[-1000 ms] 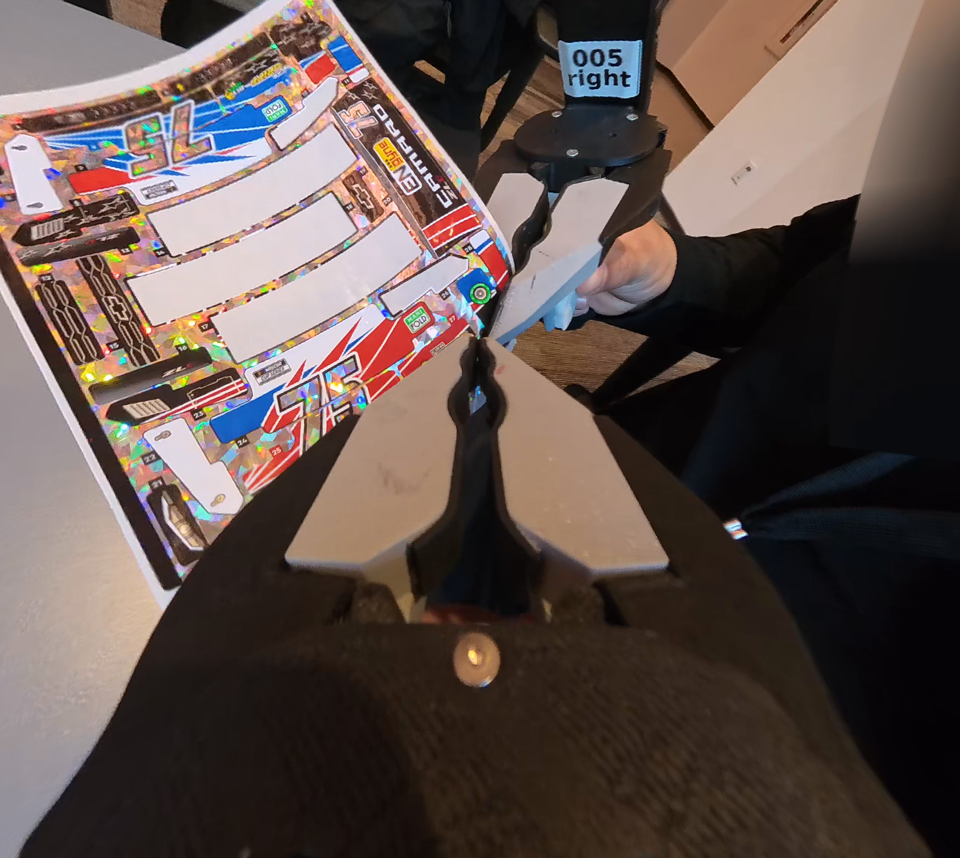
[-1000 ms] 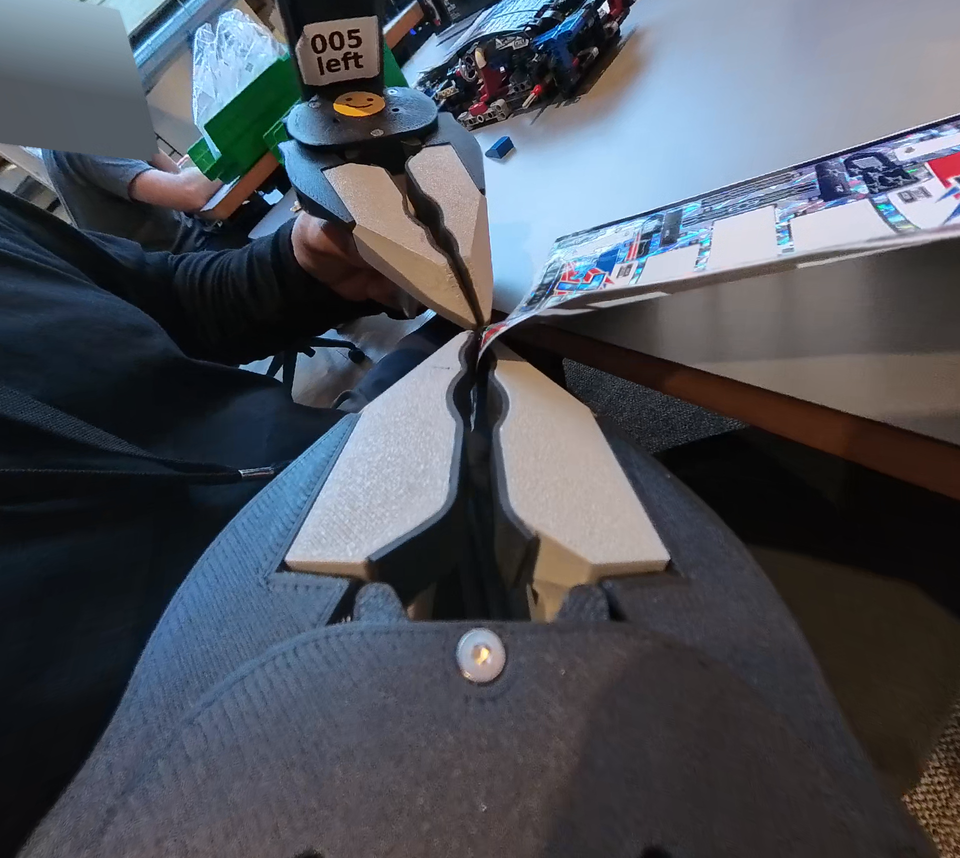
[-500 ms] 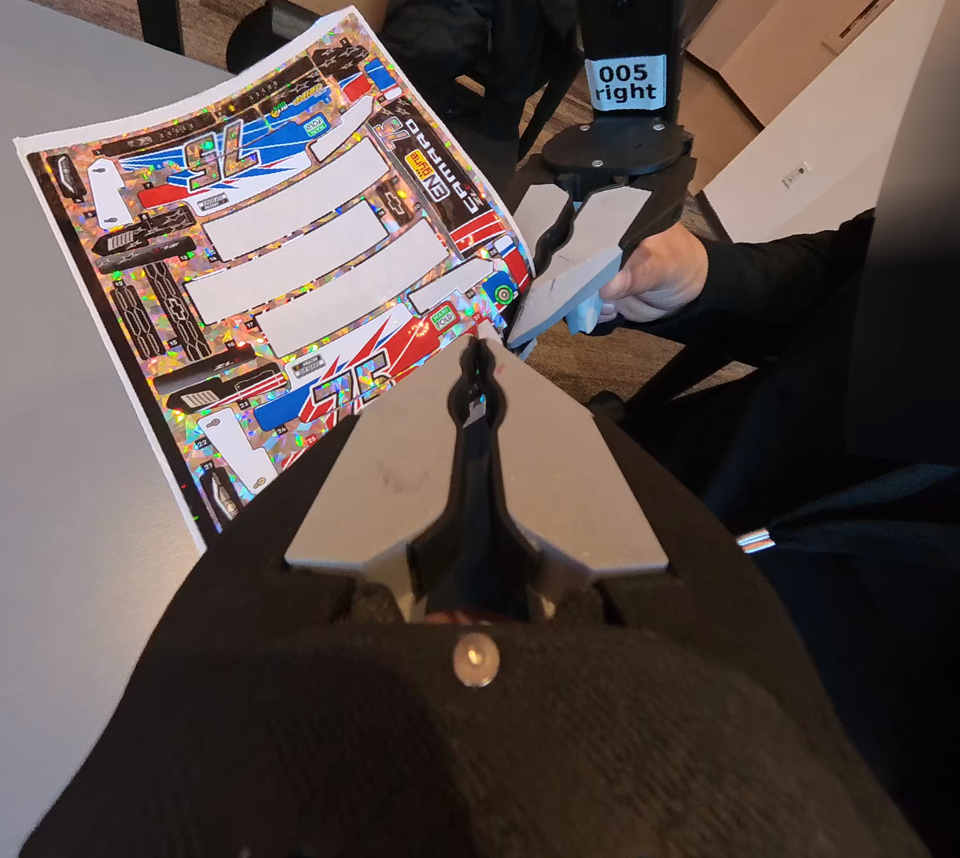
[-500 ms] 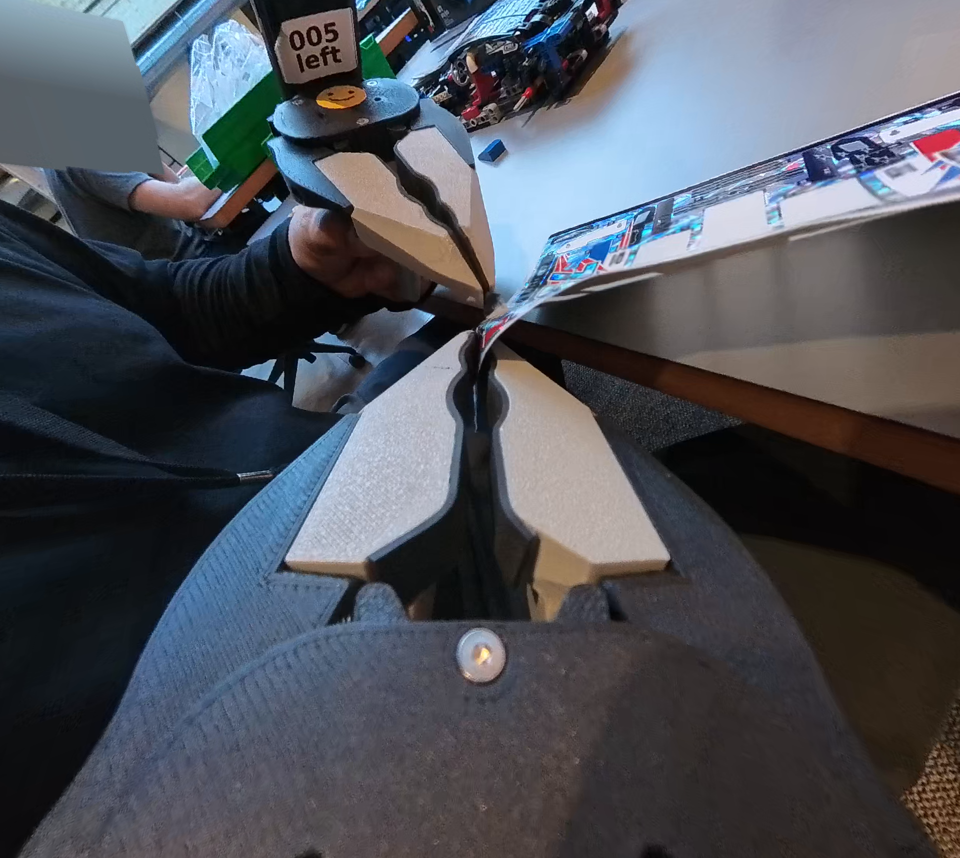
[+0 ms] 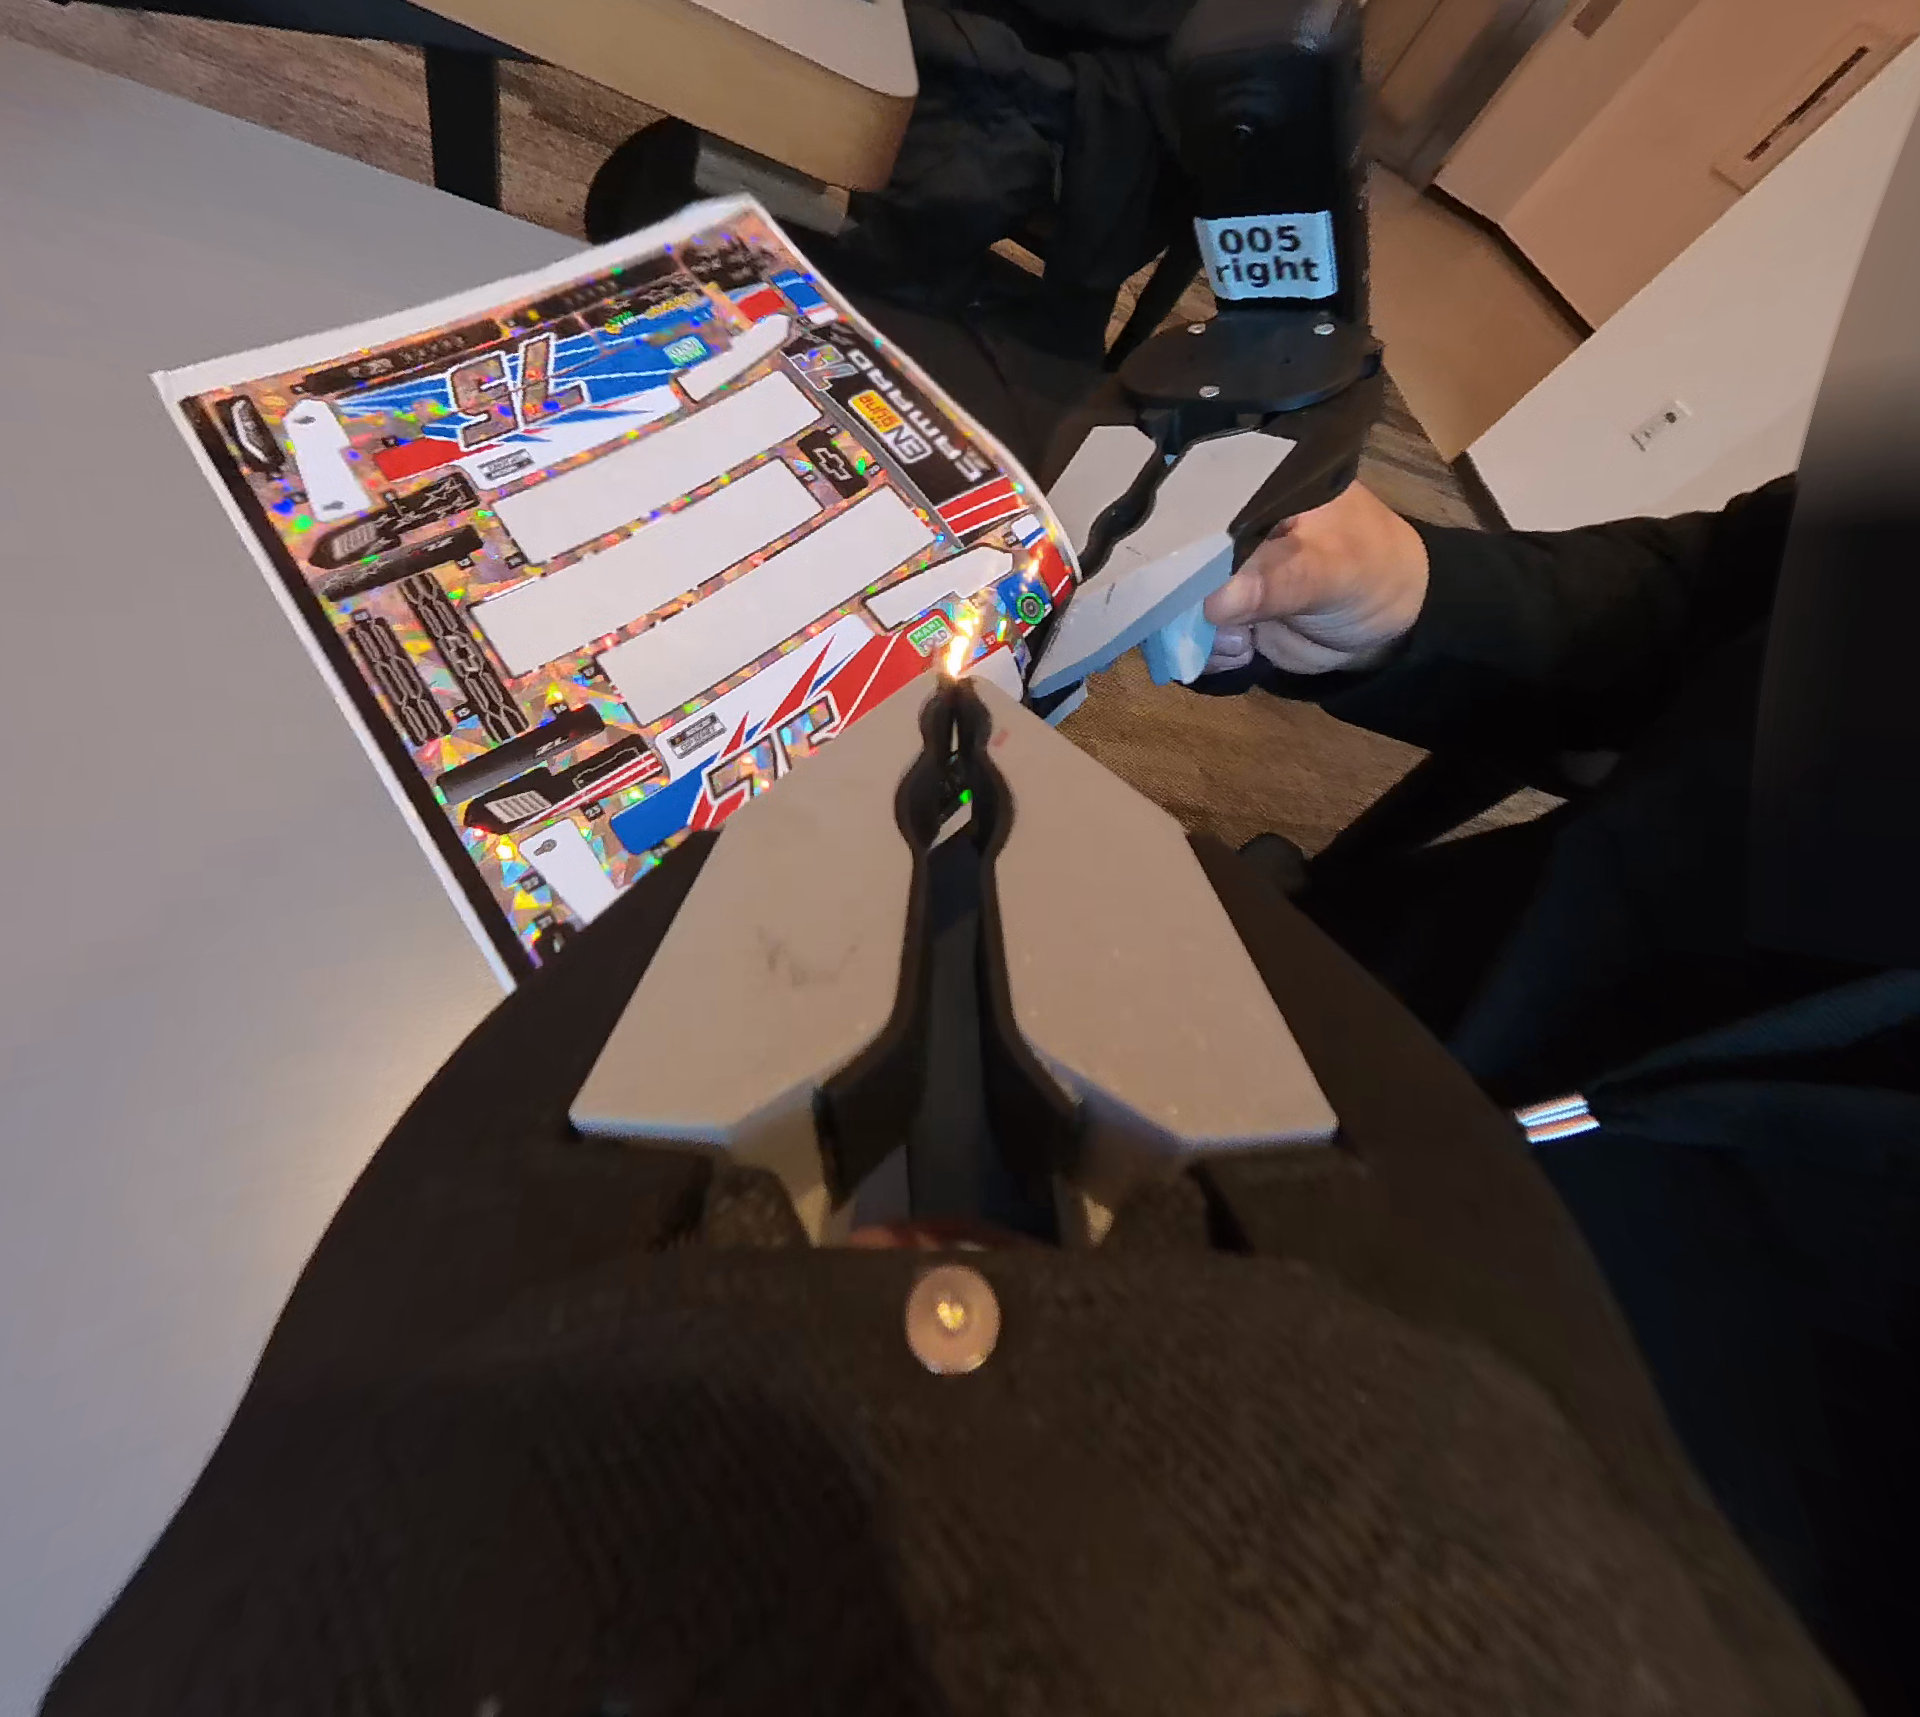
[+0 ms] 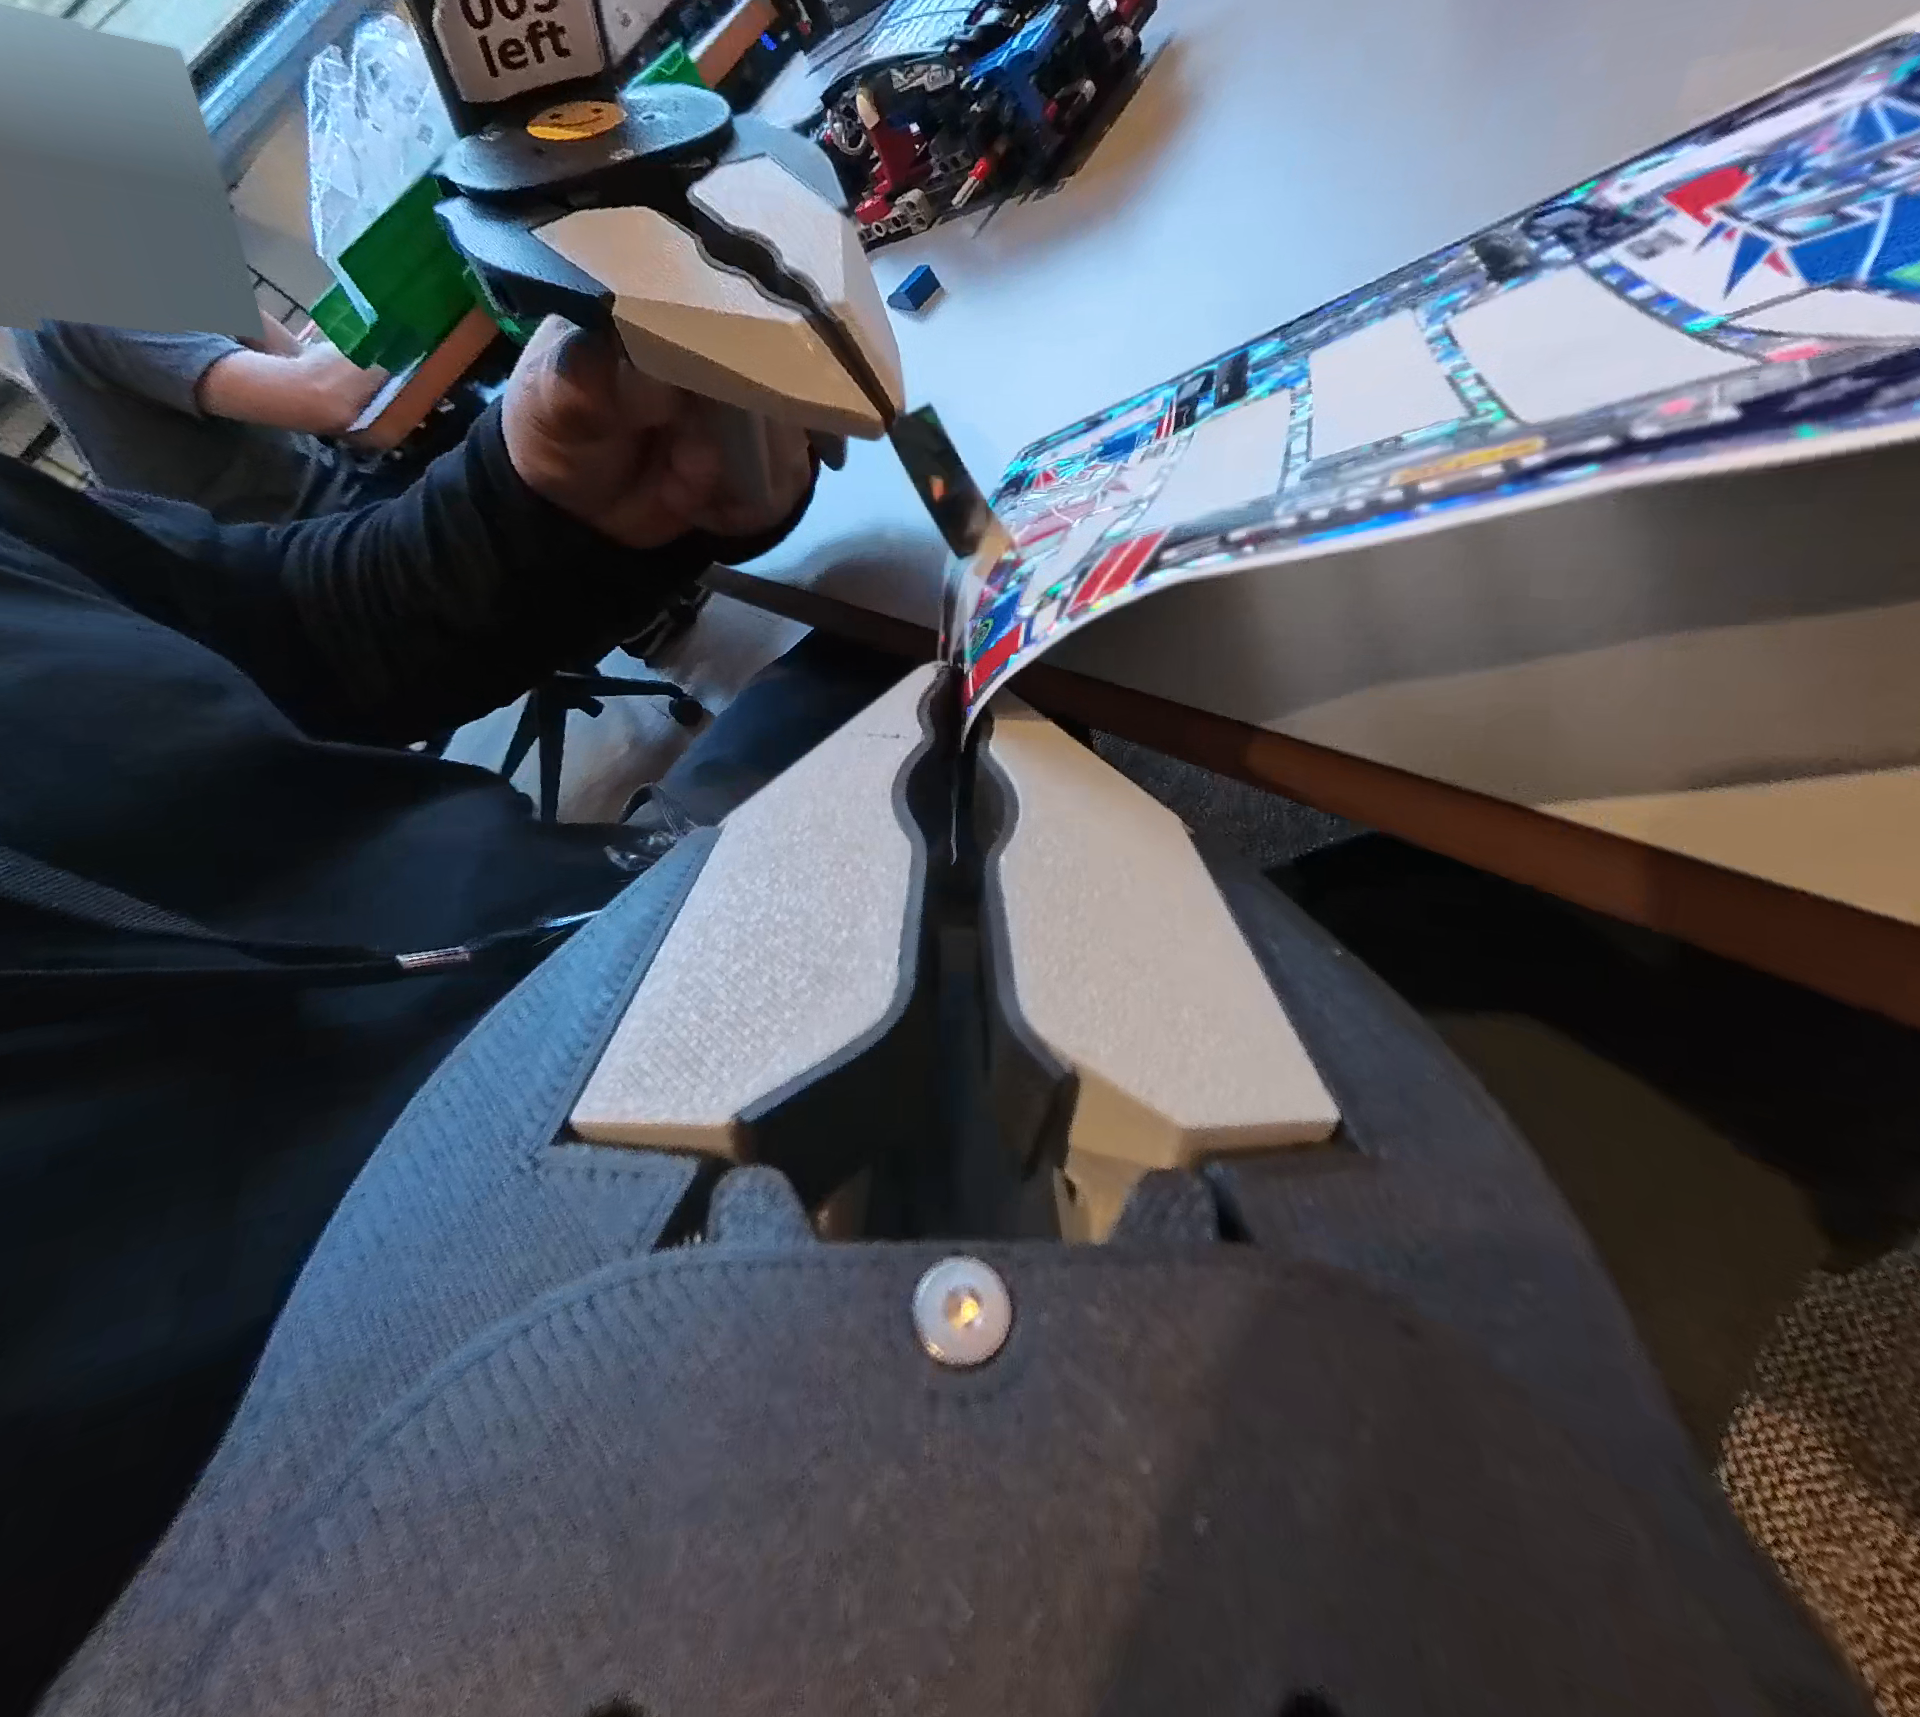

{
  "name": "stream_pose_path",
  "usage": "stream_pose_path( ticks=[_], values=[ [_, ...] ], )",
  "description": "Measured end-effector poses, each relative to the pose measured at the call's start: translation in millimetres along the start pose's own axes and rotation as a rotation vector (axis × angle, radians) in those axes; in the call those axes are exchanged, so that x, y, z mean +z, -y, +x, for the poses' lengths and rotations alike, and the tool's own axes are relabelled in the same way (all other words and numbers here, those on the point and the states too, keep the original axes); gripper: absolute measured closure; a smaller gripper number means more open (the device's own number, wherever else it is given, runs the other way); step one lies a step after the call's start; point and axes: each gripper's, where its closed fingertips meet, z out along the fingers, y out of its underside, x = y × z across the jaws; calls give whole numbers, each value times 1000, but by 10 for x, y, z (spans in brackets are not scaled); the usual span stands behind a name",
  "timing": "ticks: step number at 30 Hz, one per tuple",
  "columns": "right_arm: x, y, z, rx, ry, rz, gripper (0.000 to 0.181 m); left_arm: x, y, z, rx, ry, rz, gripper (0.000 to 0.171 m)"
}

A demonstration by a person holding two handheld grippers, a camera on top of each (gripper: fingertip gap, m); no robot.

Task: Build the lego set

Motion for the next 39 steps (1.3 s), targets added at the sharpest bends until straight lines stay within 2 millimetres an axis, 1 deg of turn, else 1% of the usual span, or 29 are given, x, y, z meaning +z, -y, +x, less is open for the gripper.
stream_pose_path(
  ticks=[8,11,13,15,17,20,23,24,26,27,28,29,30,32,33,34,35,36,38,39],
  values=[
    [11,27,124,12,-8,-31,181,-118,138,-137,-6,38,54,171],
    [17,73,198,20,-11,-68,181,-178,184,-172,3,55,68,171],
    [38,104,292,41,-12,-133,181,-248,226,-219,24,91,78,171],
    [62,129,445,57,-44,-224,180,-339,267,-284,57,149,84,171],
    [53,142,547,74,-75,-327,167,-453,304,-343,94,215,89,171],
    [-59,138,732,17,-206,-476,155,-652,304,-472,149,341,90,171],
    [-176,224,849,-70,-336,-516,144,-790,255,-570,188,435,91,171],
    [-188,235,847,-81,-350,-518,141,-807,235,-582,199,455,90,171],
    [-167,166,848,-87,-349,-562,138,-810,187,-598,223,488,78,171],
    [-168,150,884,-98,-368,-583,146,-801,167,-593,230,496,75,171],
    [-188,158,920,-114,-396,-606,141,-797,150,-591,240,506,71,171],
    [-231,174,953,-130,-432,-635,137,-802,133,-595,256,524,65,171],
    [-287,201,980,-149,-470,-657,138,-821,124,-604,283,555,61,171],
    [-425,303,1019,-180,-556,-662,135,-881,133,-597,400,653,54,171],
    [-469,375,1006,-191,-588,-634,136,-880,134,-560,480,690,36,171],
    [-451,454,933,-198,-578,-575,139,-877,134,-529,559,735,12,171],
    [-366,517,793,-188,-516,-500,143,-875,150,-483,646,781,2,171],
    [-224,546,583,-158,-400,-428,147,-863,165,-417,750,824,-6,171],
    [75,579,124,-58,-127,-303,150,-825,154,-318,985,925,-61,171],
    [185,602,-34,7,-21,-250,154,-794,142,-268,1099,962,-81,171]
  ],
)
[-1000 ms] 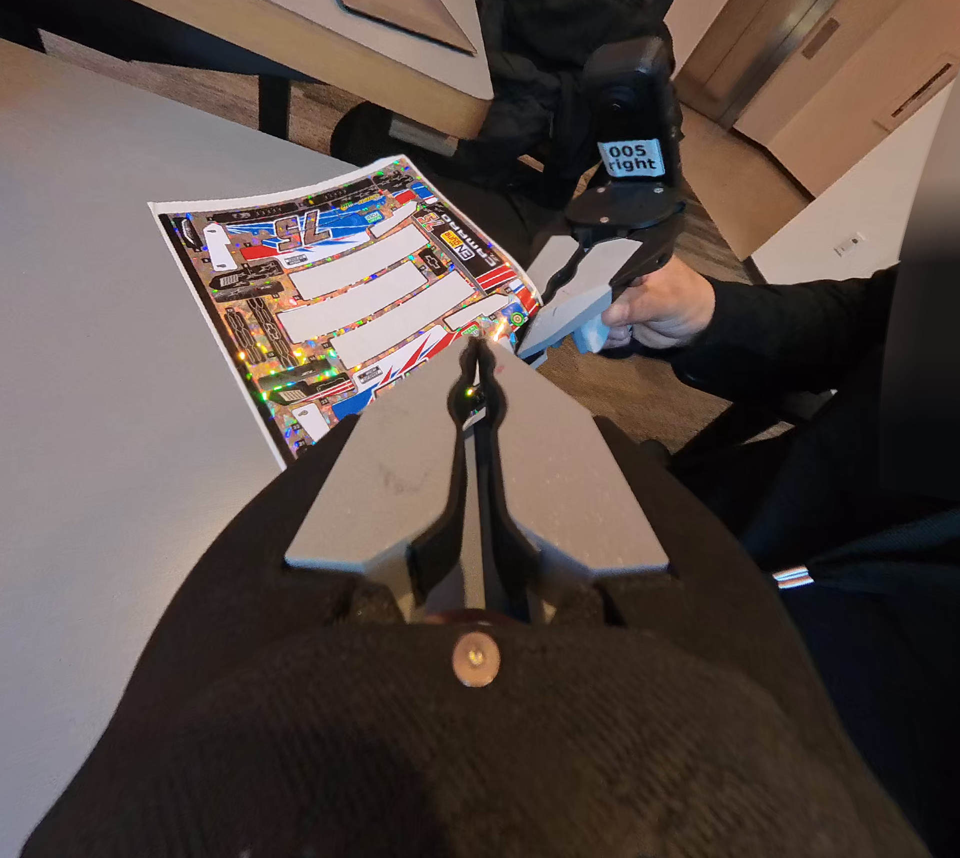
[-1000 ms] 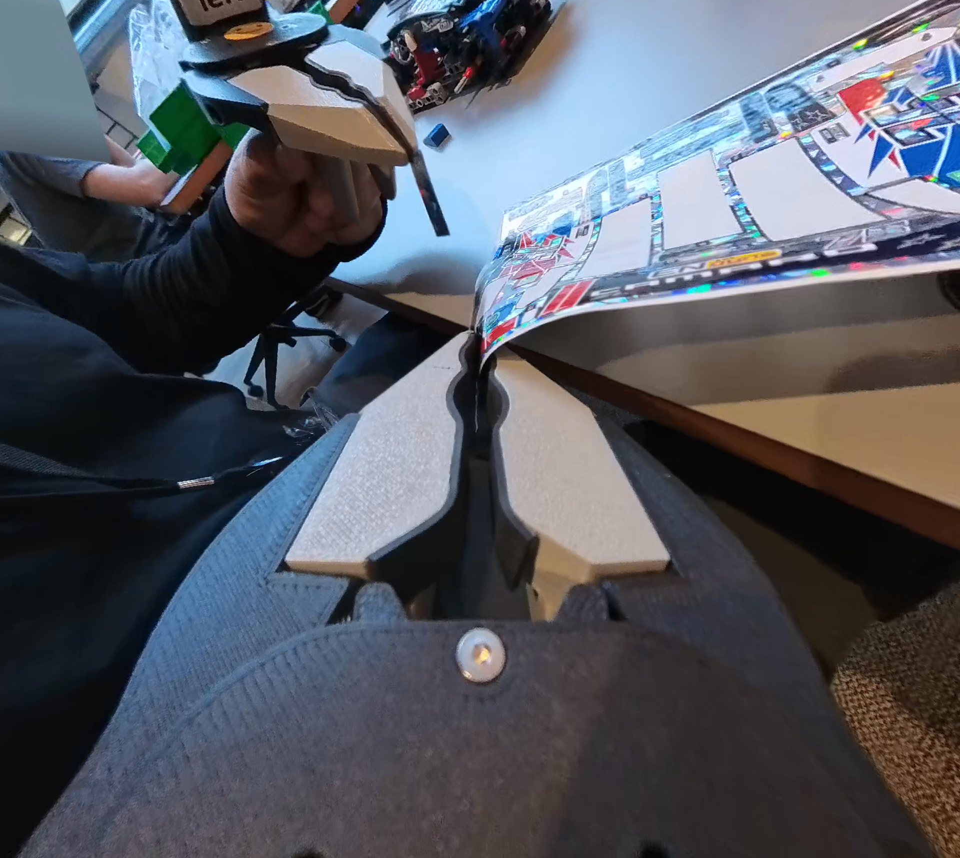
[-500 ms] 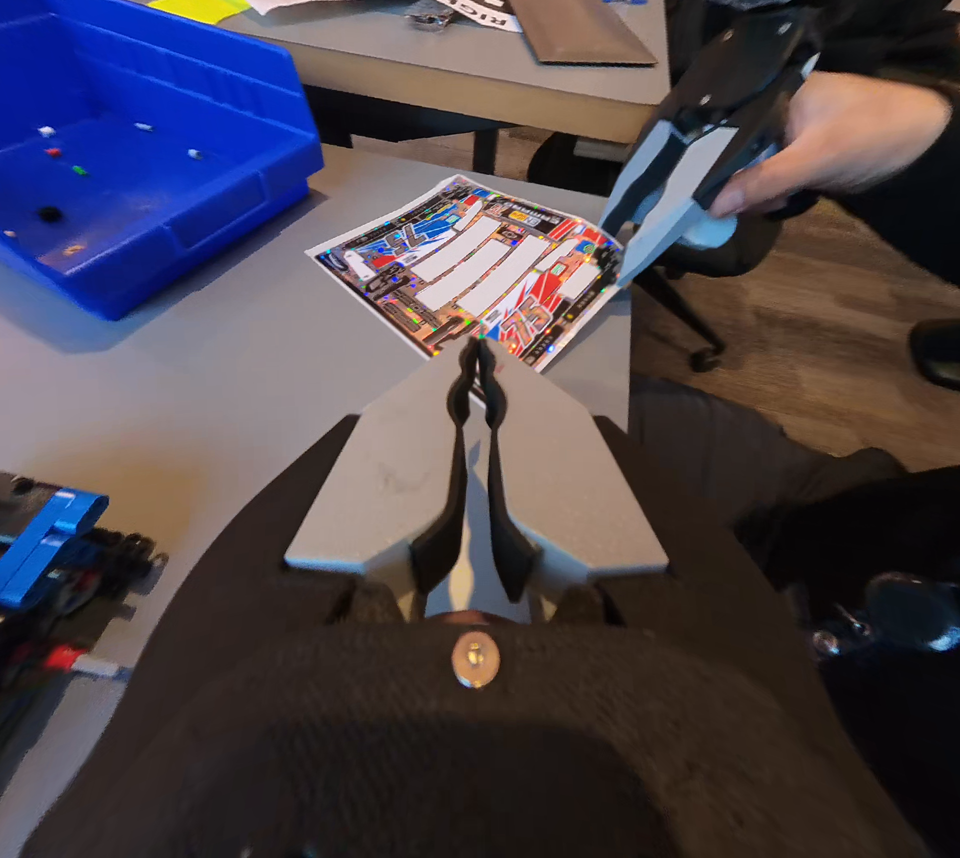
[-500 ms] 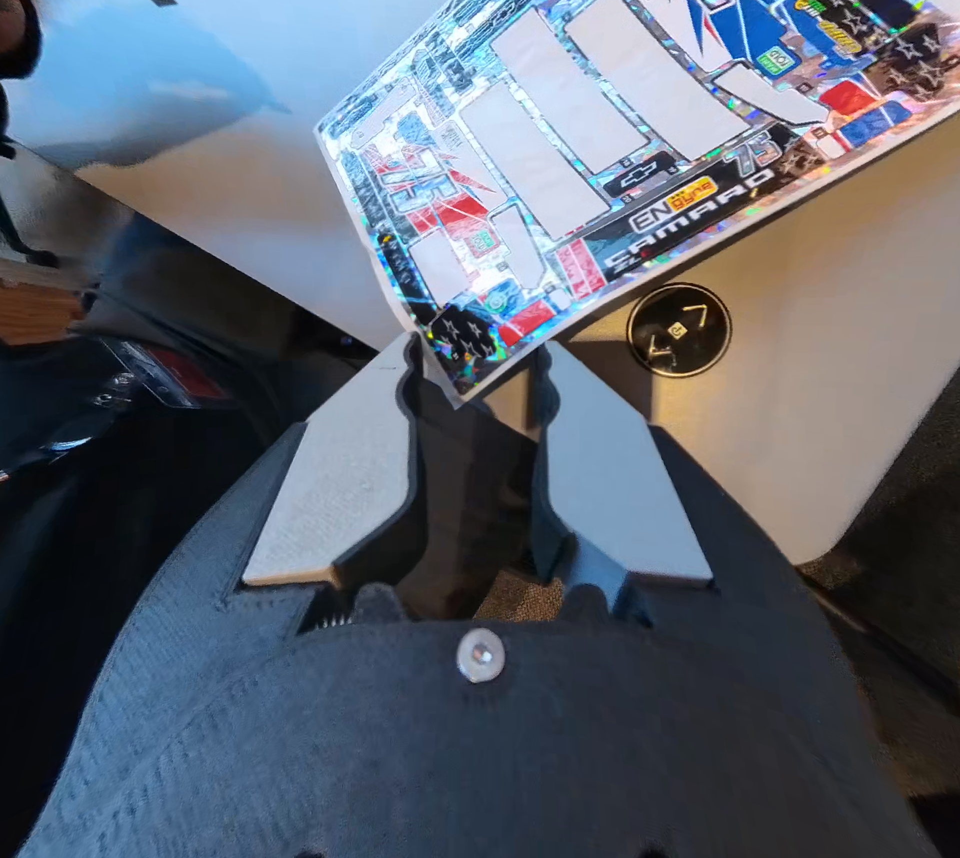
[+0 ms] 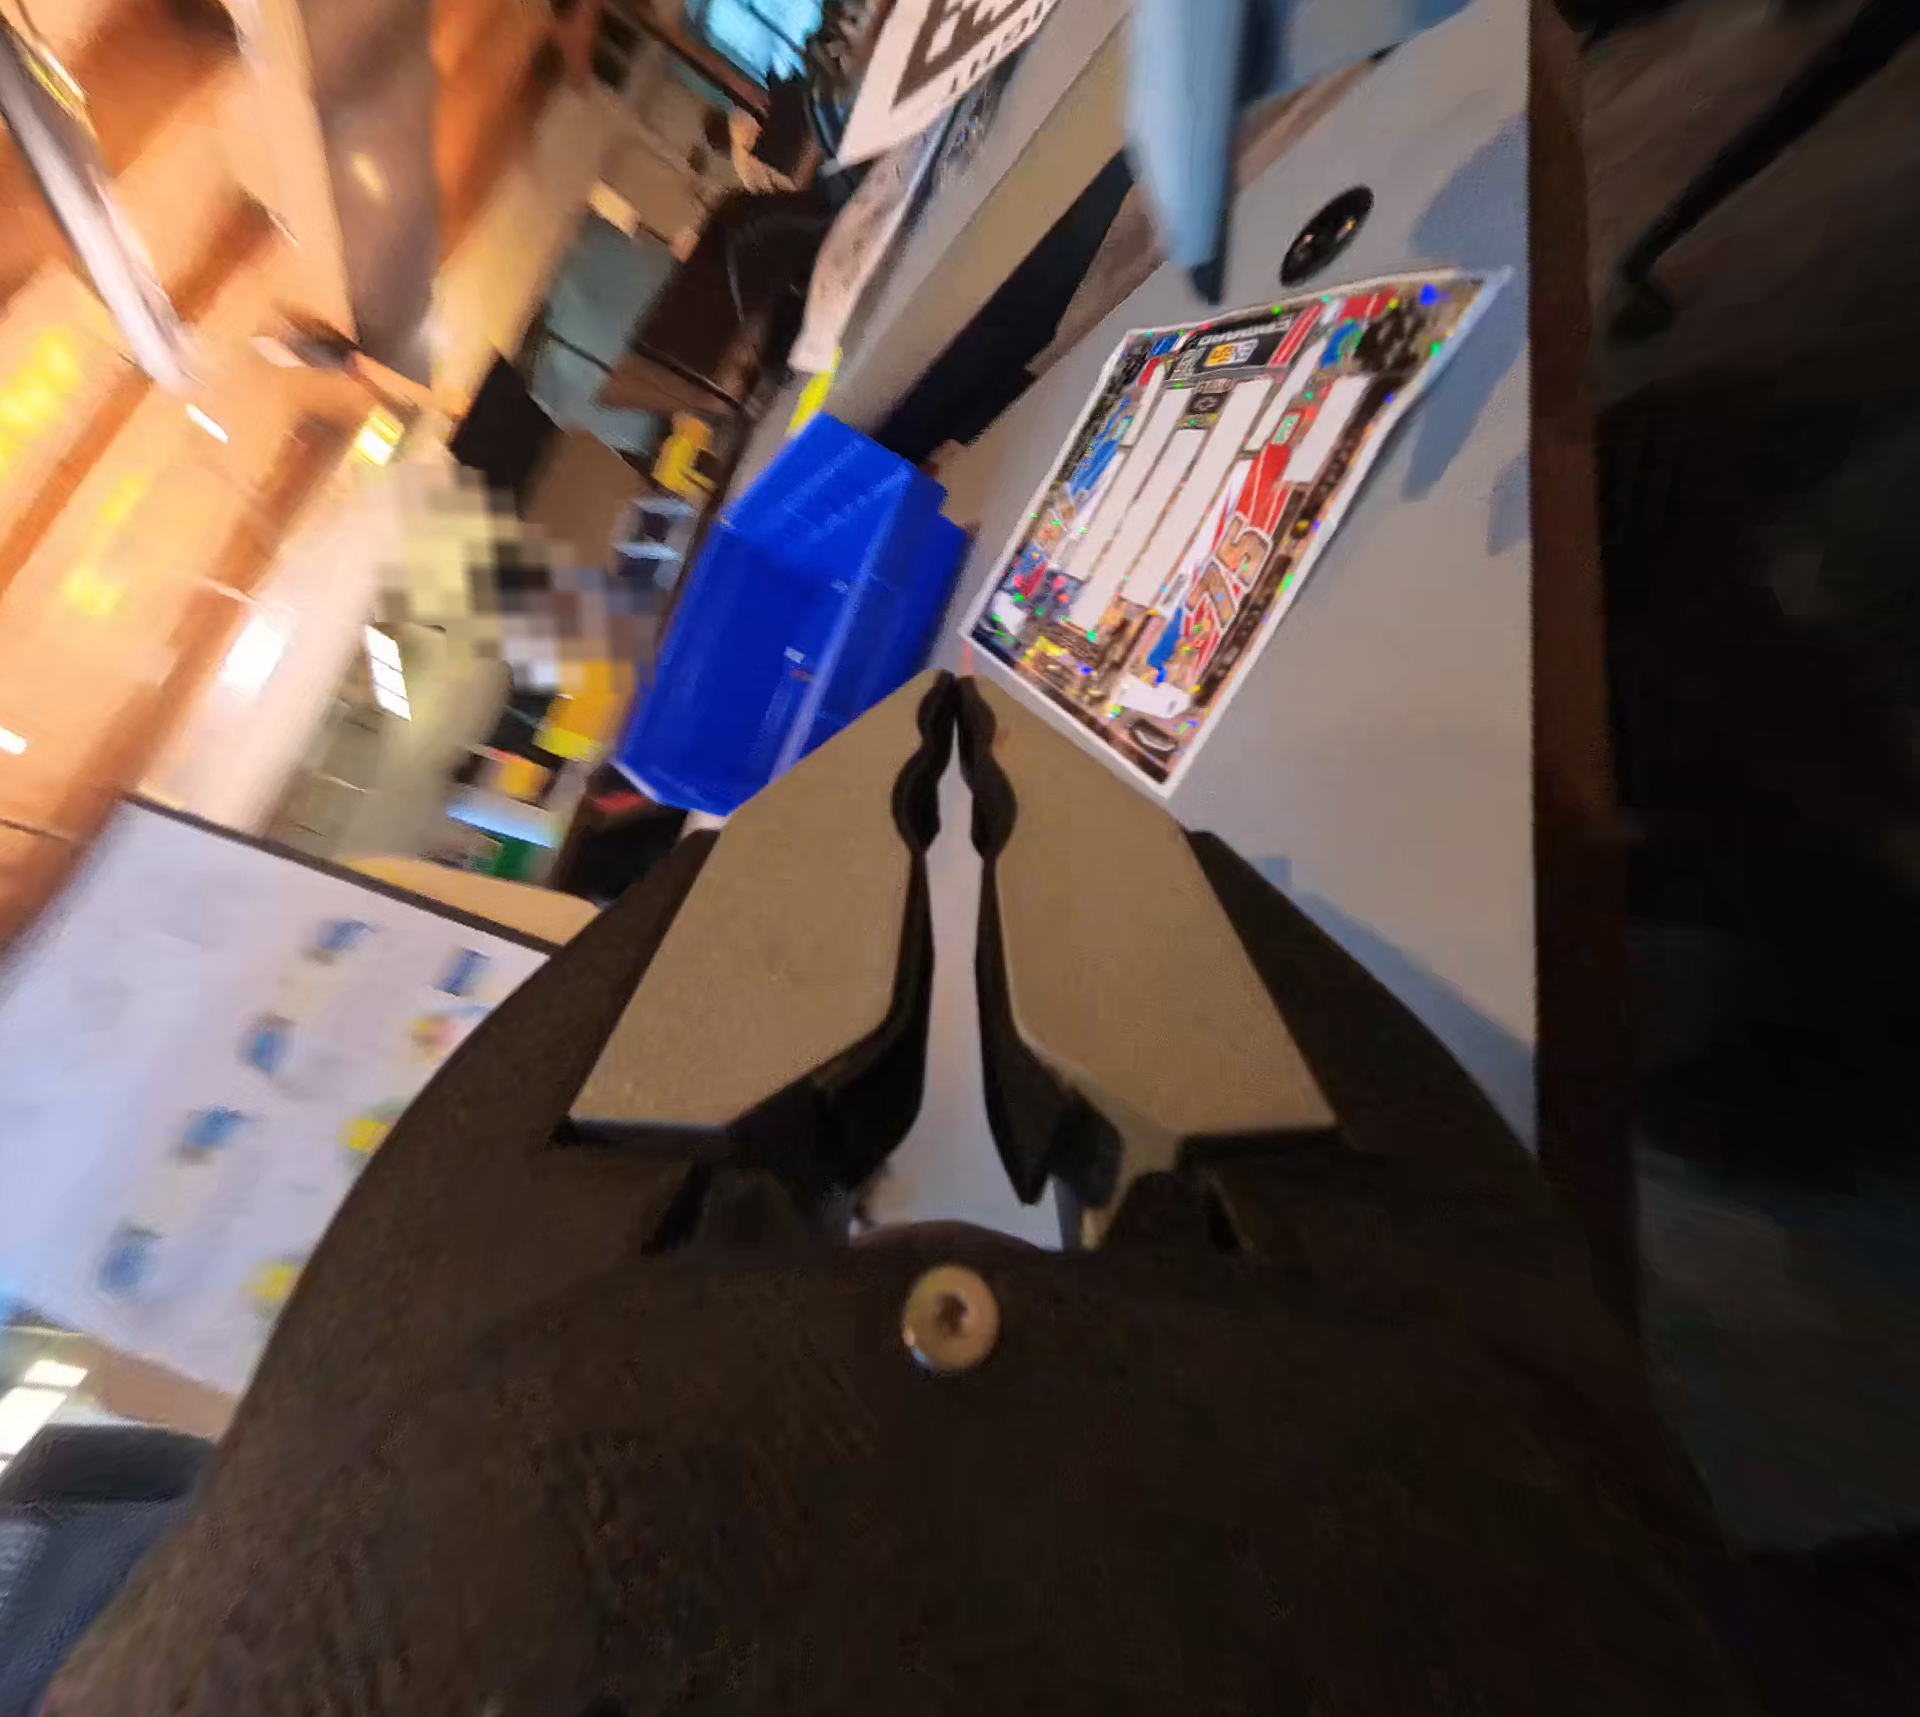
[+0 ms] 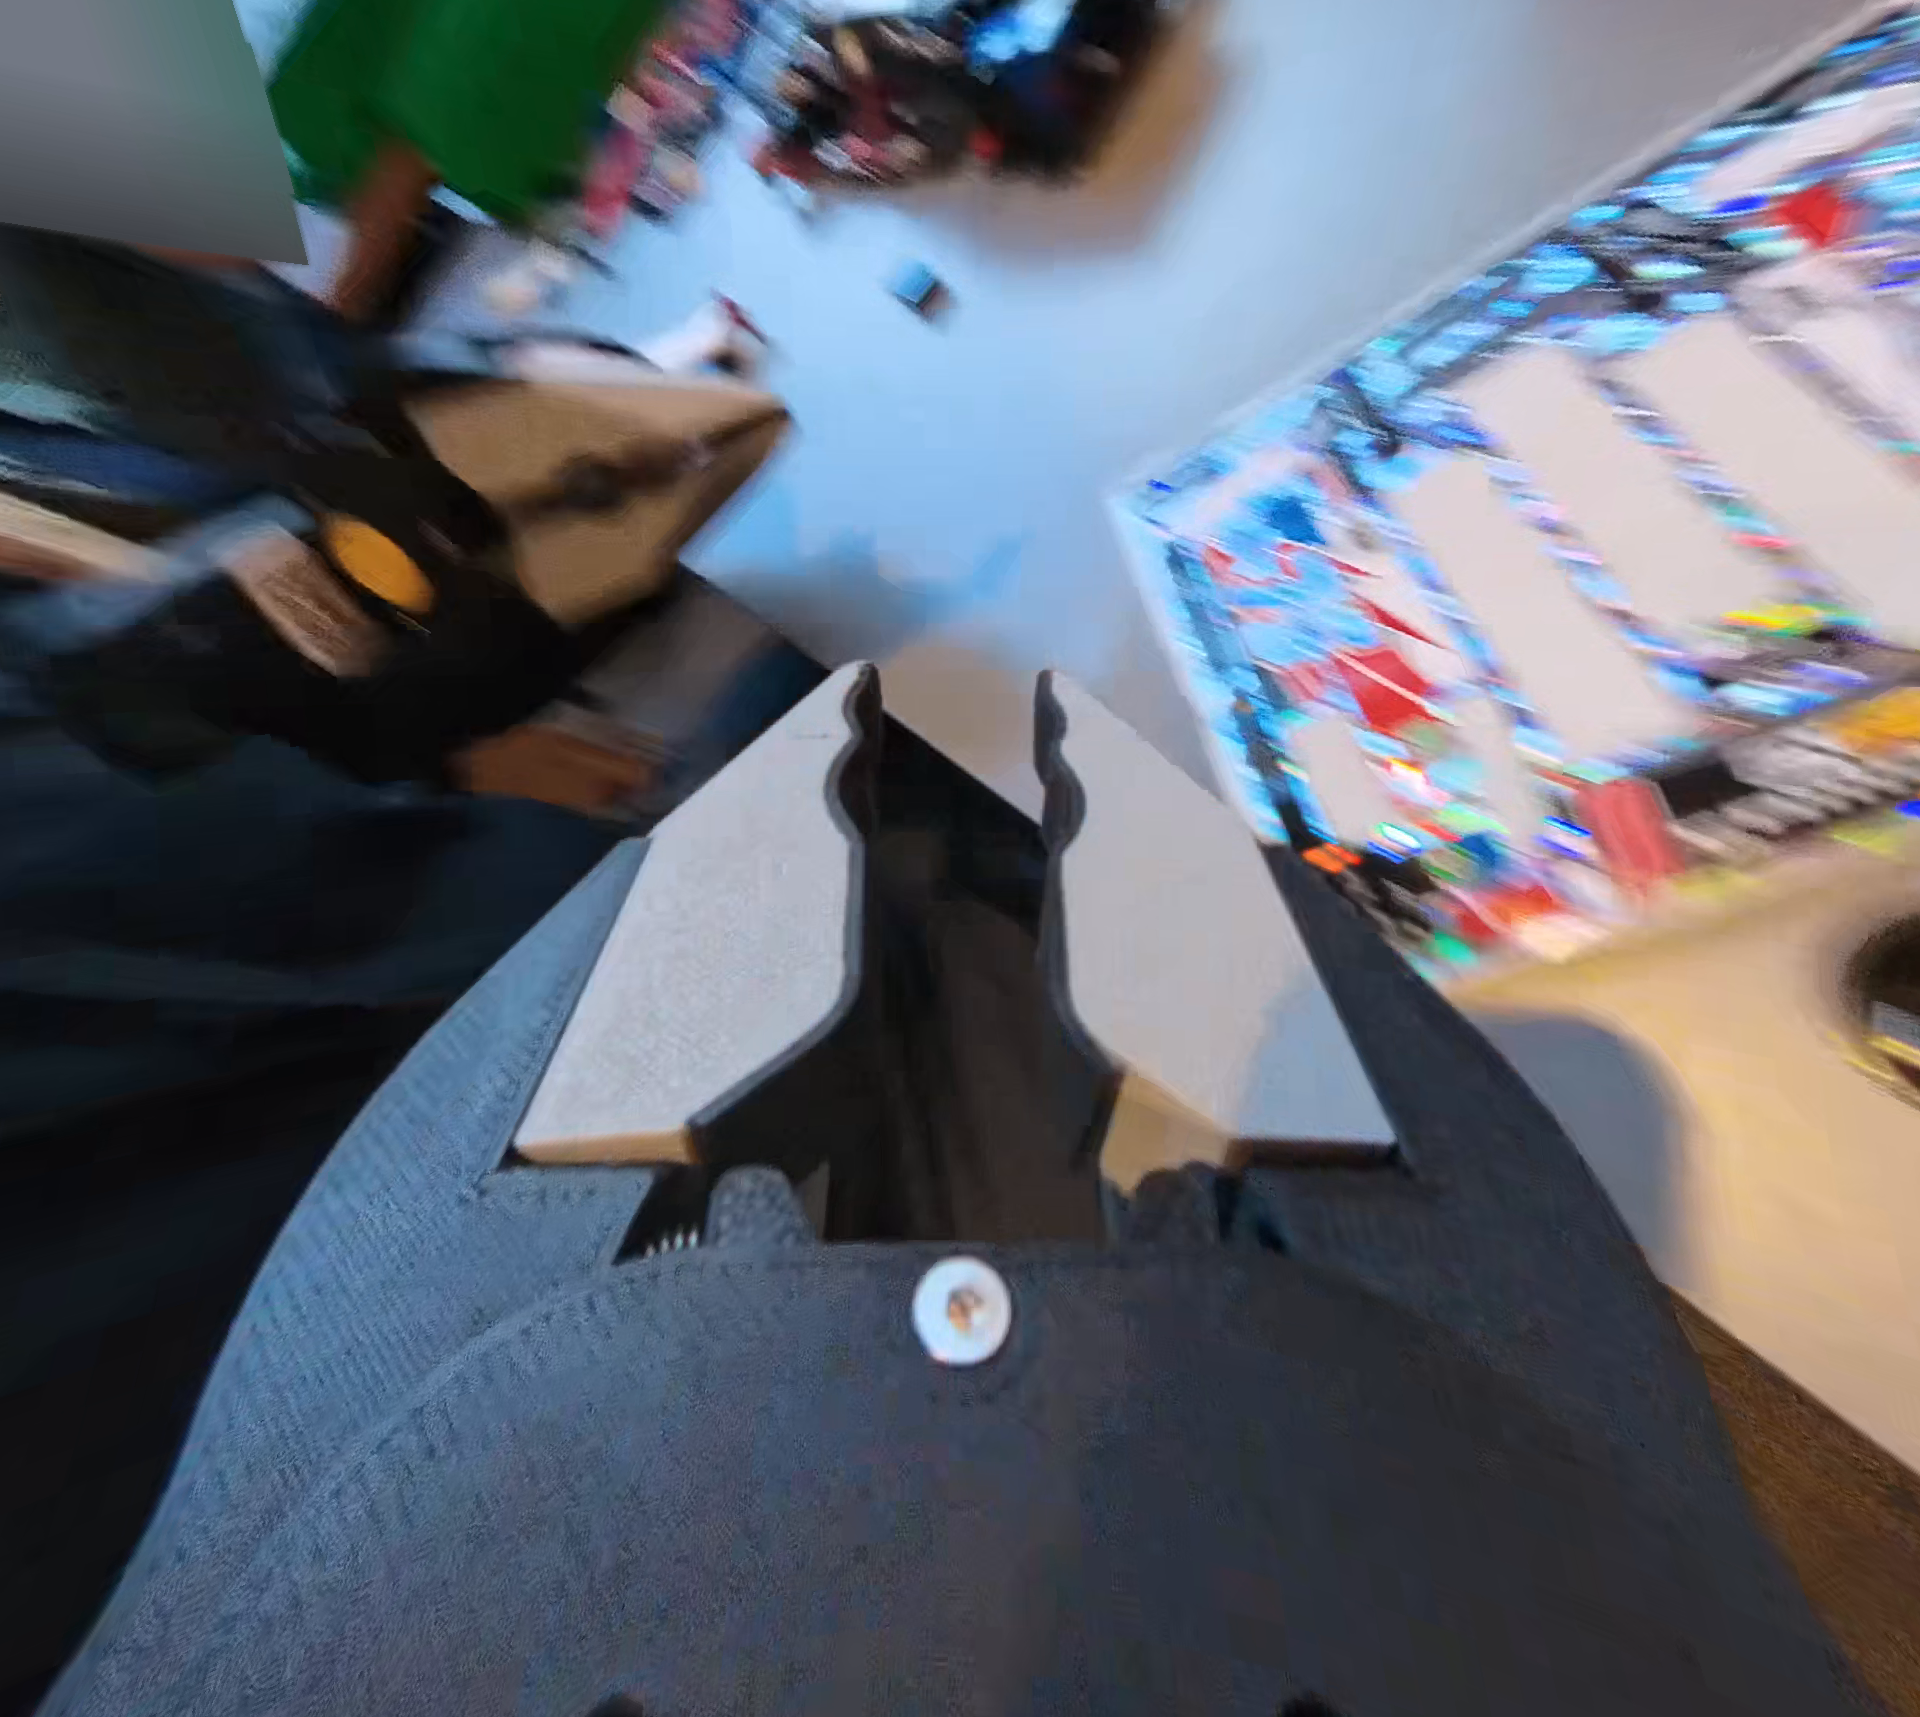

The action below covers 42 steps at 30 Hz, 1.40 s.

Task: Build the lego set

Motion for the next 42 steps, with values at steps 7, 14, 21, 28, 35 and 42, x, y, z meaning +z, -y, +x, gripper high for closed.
stream_pose_path(
  ticks=[7,14,21,28,35,42],
  values=[
    [408,74,-418,347,420,142,156,-146,244,137,295,89,98,171],
    [492,161,-579,394,515,175,163,-205,225,80,394,144,97,171],
    [581,200,-580,409,513,185,164,-213,191,93,424,159,88,171],
    [631,228,-563,397,507,190,181,-191,222,141,439,150,104,171],
    [601,275,-456,306,405,200,181,-145,110,168,279,93,66,171],
    [621,248,-391,227,363,119,181,-314,-231,185,-2,-120,-62,171]
  ],
)
